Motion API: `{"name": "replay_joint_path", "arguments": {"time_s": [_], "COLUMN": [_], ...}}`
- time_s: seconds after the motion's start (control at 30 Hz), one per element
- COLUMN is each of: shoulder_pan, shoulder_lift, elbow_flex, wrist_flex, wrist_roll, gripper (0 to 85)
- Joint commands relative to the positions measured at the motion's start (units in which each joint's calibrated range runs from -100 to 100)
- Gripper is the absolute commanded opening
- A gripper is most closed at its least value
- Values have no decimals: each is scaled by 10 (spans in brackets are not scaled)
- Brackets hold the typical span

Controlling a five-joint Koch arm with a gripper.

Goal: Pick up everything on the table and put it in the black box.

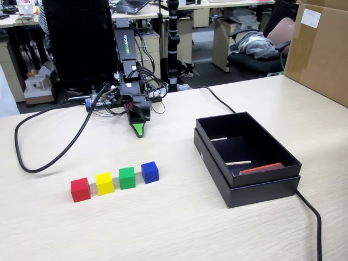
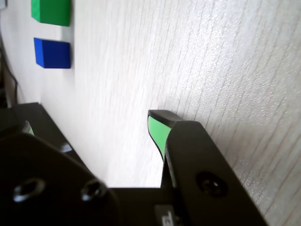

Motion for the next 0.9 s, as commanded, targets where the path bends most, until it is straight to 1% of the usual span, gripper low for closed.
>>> {"name": "replay_joint_path", "arguments": {"time_s": [0.0, 0.13, 0.2, 0.3, 0.43, 0.5, 0.53, 0.57, 0.63, 0.7, 0.83, 0.87], "shoulder_pan": [-9, -21, -25, -26, -31, -45, -57, -64, -76, -88, -111, -123], "shoulder_lift": [7, 12, 18, 48, 124, 207, 272, 308, 383, 444, 560, 627], "elbow_flex": [22, 73, 113, 189, 312, 429, 512, 555, 643, 716, 825, 878], "wrist_flex": [-84, -150, -188, -274, -361, -434, -479, -503, -542, -564, -566, -566], "wrist_roll": [3, 10, 20, 37, 45, 45, 42, 39, 36, 25, -10, -26], "gripper": [477, 476, 476, 475, 472, 456, 457, 457, 457, 457, 457, 457]}}
